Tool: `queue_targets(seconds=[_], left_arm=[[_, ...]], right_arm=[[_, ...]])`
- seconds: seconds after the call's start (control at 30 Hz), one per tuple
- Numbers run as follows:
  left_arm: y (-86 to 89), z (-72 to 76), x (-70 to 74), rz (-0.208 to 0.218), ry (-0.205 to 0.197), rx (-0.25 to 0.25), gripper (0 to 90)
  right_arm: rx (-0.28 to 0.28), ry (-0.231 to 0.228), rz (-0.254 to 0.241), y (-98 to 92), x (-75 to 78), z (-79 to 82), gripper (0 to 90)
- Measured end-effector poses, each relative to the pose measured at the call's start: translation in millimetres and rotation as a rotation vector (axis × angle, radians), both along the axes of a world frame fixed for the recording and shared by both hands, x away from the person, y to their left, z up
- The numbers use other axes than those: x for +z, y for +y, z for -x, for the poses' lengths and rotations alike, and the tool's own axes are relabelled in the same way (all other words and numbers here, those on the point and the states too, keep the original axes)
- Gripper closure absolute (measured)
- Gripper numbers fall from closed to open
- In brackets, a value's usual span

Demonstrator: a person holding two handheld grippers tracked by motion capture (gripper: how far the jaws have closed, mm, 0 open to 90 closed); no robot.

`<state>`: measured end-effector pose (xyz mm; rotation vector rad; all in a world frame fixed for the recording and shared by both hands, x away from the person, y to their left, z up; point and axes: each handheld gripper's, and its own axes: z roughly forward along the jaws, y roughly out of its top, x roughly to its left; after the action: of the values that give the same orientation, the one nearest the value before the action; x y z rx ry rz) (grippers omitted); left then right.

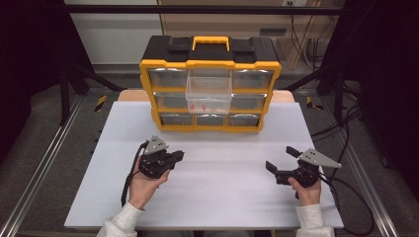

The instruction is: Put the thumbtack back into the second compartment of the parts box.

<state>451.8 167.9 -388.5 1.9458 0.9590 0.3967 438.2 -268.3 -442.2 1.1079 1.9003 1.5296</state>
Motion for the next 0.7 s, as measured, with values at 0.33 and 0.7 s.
queue_targets(seconds=[0.33, 0.7], left_arm=[[9.9, 1.2, 44.2, 0.018, -0.061, 0.005, 85.6], [9.0, 0.9, 91.4, 0.019, -0.131, -0.007, 85.6]], right_arm=[[-0.002, -0.002, -0.001, -0.2, 0.2, 0.1, 0.2], [-0.002, -0.002, 0.001, -0.2, 0.3, 0.2, 0.2]])
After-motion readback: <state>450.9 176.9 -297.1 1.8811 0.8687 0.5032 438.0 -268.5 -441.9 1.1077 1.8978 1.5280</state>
